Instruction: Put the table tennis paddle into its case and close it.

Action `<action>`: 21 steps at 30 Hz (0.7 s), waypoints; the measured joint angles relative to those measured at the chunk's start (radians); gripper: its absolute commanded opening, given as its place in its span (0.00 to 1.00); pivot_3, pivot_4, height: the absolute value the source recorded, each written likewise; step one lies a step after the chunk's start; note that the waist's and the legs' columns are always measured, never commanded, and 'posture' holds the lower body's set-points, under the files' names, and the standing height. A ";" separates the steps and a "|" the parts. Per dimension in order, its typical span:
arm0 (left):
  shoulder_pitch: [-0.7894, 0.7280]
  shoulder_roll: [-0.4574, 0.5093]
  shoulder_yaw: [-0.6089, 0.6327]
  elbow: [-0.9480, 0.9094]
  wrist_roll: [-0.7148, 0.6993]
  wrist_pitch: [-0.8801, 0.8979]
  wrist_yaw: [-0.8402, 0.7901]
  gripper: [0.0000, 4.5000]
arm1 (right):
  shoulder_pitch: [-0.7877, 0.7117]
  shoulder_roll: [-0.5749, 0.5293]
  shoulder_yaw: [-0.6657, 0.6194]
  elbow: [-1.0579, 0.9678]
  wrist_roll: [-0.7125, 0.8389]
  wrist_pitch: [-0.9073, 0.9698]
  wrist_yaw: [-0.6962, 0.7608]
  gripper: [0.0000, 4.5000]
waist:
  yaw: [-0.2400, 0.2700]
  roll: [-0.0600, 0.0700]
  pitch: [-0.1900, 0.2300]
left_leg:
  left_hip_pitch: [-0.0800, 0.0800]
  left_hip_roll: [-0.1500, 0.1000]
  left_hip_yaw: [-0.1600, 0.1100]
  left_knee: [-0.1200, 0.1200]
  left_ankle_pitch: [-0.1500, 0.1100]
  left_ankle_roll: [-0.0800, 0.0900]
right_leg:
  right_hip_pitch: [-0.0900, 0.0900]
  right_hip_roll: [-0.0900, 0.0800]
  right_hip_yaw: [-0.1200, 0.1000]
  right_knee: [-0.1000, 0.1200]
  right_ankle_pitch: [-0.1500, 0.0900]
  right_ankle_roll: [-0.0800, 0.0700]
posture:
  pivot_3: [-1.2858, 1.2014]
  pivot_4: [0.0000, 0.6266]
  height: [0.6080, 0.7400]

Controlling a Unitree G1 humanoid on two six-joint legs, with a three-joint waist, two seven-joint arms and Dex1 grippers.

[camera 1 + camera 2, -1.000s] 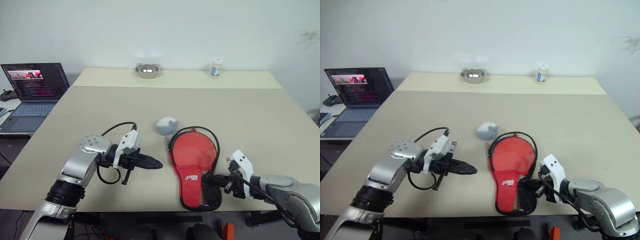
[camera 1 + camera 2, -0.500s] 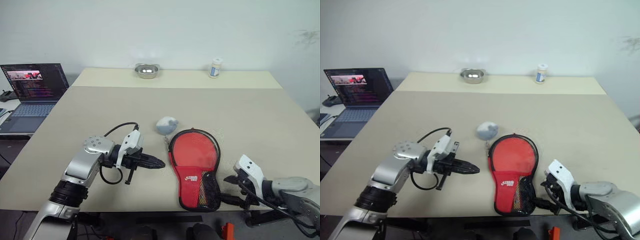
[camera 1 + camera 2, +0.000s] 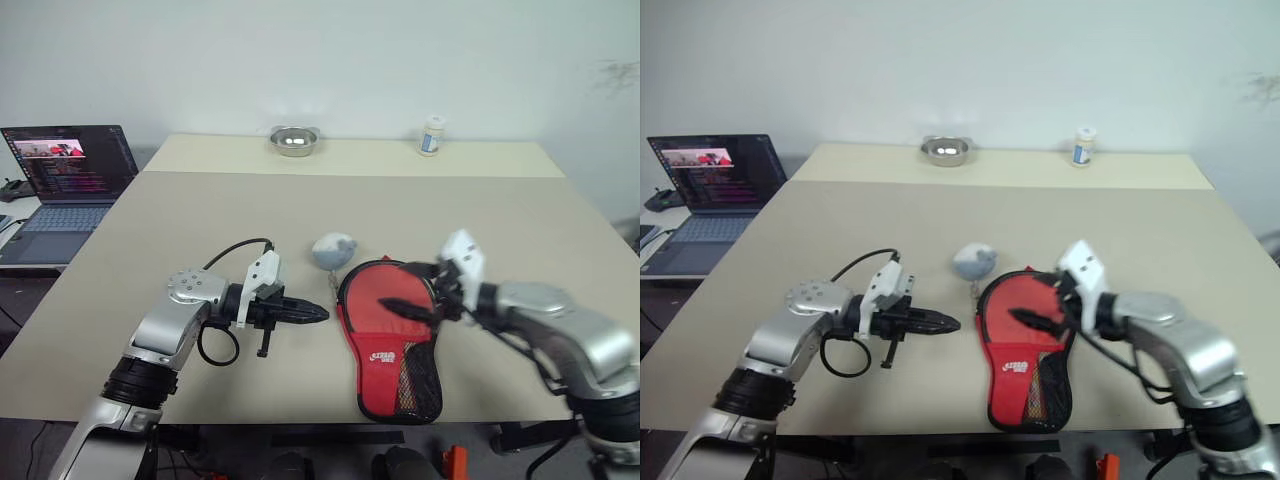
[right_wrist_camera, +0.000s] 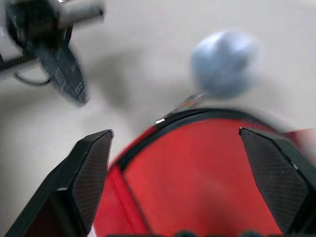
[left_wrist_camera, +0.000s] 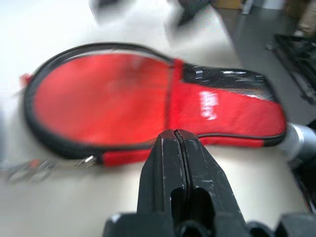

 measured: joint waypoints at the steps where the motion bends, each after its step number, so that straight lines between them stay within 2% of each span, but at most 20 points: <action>1: -0.002 0.000 0.002 0.003 0.000 0.001 0.002 0.00 | 0.009 0.010 0.025 0.011 -0.018 -0.015 -0.005 0.99 | 0.001 0.000 0.000 | 0.000 -0.001 0.000 0.000 0.000 0.000 | 0.000 -0.001 0.000 0.000 0.000 0.000 | 0.52 0.24 1.00; 4: -0.003 0.004 0.014 0.019 0.000 0.007 0.013 0.00 | 0.029 0.038 0.077 0.051 -0.078 -0.060 -0.013 0.99 | 0.001 0.000 0.000 | 0.000 -0.001 0.001 0.001 0.000 0.000 | 0.000 -0.003 0.000 0.000 0.001 0.001 | 0.52 0.24 1.00; 7: -0.012 0.003 0.028 0.039 -0.001 0.031 0.044 0.12 | 0.032 0.041 0.092 0.083 -0.129 -0.090 -0.020 1.00 | 0.001 0.000 0.000 | 0.002 -0.001 0.000 0.001 0.000 0.000 | 0.002 -0.002 -0.001 0.000 0.001 0.001 | 0.52 0.24 1.00; 14: -0.159 -0.087 0.087 0.166 0.035 0.044 0.253 0.65 | 0.044 0.053 0.092 0.102 -0.169 -0.100 -0.021 1.00 | 0.013 0.000 0.000 | 0.002 -0.001 0.000 0.001 0.000 0.000 | 0.002 -0.001 -0.001 0.001 0.001 0.001 | 0.52 0.24 1.00; 16: -0.205 -0.105 0.086 0.228 0.065 0.035 0.289 0.84 | 0.040 0.063 0.099 0.104 -0.179 -0.100 -0.022 1.00 | 0.012 0.000 0.000 | 0.002 -0.001 0.000 0.001 0.000 0.000 | 0.002 0.000 0.000 0.001 0.001 0.001 | 0.52 0.24 1.00; 17: -0.218 -0.109 0.085 0.247 0.077 0.029 0.294 0.88 | 0.035 0.064 0.103 0.105 -0.183 -0.100 -0.022 1.00 | 0.011 0.000 0.000 | 0.002 0.000 0.000 0.001 0.000 0.000 | 0.002 0.000 0.000 0.001 0.001 0.001 | 0.52 0.24 1.00; 18: -0.236 -0.113 0.078 0.275 0.091 0.020 0.301 0.97 | 0.031 0.066 0.109 0.106 -0.192 -0.100 -0.022 1.00 | 0.011 0.000 0.000 | 0.002 0.000 0.000 0.001 0.000 0.000 | 0.002 0.000 -0.001 0.001 0.001 0.001 | 0.52 0.24 1.00; 21: -0.324 -0.150 0.039 0.430 0.167 -0.057 0.311 0.99 | 0.025 0.077 0.112 0.112 -0.204 -0.099 -0.020 1.00 | 0.015 0.000 0.000 | 0.002 -0.001 0.000 0.001 0.000 0.000 | 0.002 0.000 -0.001 0.000 0.001 0.001 | 0.52 0.24 1.00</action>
